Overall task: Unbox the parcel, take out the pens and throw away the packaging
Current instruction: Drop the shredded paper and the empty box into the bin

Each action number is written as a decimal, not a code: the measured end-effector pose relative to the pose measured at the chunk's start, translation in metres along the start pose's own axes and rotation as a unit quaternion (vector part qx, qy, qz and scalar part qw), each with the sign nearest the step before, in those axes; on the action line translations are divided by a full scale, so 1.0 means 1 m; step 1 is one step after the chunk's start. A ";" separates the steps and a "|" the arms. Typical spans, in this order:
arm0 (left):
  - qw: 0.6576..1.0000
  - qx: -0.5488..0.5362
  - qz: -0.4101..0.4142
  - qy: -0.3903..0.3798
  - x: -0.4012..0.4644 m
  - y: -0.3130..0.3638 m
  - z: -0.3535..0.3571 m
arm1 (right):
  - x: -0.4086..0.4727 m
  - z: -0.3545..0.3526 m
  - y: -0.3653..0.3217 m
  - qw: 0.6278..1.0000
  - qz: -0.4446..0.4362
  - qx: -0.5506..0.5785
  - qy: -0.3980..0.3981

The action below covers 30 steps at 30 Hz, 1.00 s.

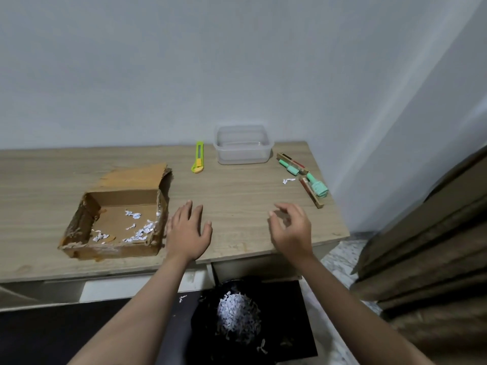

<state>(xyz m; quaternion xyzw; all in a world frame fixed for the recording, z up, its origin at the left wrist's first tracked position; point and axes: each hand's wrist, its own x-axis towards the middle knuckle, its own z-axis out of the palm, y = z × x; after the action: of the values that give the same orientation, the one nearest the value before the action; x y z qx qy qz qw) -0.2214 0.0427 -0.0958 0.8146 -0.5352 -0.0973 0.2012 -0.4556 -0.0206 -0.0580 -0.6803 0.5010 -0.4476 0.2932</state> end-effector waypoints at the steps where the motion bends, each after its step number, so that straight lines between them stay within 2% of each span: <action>1: 1.000 0.000 0.000 -0.001 0.000 0.000 0.000 | 0.015 0.000 0.005 0.999 0.027 -0.012 -0.017; 3: 1.000 0.002 -0.001 -0.002 0.000 0.000 0.000 | 0.042 0.003 0.018 0.994 0.050 -0.087 -0.049; 6: 1.000 0.003 0.001 0.002 0.000 0.000 0.001 | 0.075 0.013 0.034 0.971 0.037 -0.210 -0.104; 8: 1.000 0.004 0.001 0.005 0.001 -0.001 0.001 | 0.089 0.021 0.043 0.955 0.047 -0.262 -0.133; 10: 1.000 0.006 0.000 0.006 0.001 -0.001 0.002 | 0.096 0.028 0.049 0.948 0.039 -0.290 -0.128; 14: 1.000 0.008 -0.001 0.010 0.002 0.001 0.001 | 0.090 0.036 0.051 0.969 -0.025 -0.231 -0.087; 20: 1.000 0.012 -0.007 0.010 0.001 0.002 0.001 | 0.059 0.034 0.045 0.978 -0.103 -0.150 -0.101; 25: 1.000 0.011 -0.006 -0.001 0.000 0.004 -0.001 | 0.006 0.027 0.015 0.997 -0.053 -0.002 -0.052; 28: 1.000 0.011 -0.004 -0.004 -0.001 0.005 -0.001 | -0.032 0.024 0.005 0.997 -0.074 -0.008 -0.015; 30: 1.000 0.009 0.001 -0.010 -0.002 0.006 -0.003 | -0.054 0.024 0.003 0.998 -0.058 -0.034 0.000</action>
<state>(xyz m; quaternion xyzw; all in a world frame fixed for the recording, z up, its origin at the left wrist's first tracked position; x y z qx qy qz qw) -0.2266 0.0433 -0.0904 0.8149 -0.5387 -0.1005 0.1890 -0.4405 0.0279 -0.0881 -0.7179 0.4758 -0.4460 0.2436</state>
